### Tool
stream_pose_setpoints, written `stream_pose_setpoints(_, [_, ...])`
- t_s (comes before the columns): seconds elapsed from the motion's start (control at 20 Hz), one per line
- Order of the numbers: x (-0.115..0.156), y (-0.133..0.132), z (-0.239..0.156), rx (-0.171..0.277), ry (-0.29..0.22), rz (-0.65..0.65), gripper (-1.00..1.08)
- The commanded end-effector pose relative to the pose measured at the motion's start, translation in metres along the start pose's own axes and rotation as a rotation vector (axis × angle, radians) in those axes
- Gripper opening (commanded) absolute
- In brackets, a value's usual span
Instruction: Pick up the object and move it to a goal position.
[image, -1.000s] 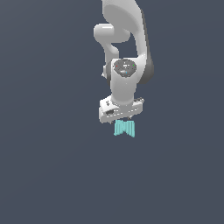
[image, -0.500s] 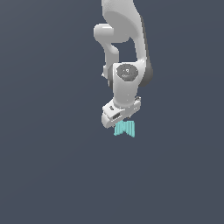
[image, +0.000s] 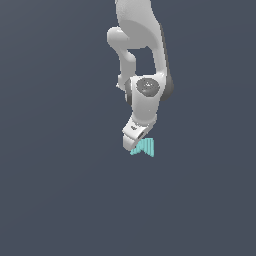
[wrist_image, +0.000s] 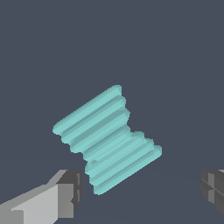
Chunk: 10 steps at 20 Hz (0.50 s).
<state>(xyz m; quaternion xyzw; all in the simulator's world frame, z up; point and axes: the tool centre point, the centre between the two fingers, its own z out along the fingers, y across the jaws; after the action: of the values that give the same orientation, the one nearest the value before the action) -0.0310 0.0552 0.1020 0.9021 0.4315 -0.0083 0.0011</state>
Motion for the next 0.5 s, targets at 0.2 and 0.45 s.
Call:
stream_pose_setpoints(0.2, [0.002,-0.009,0.012,-0.004,0.003,-0.205,1.00])
stream_pose_setpoints(0.45, [0.003,-0.015,0.021,-0.006,0.006,-0.356,1.00])
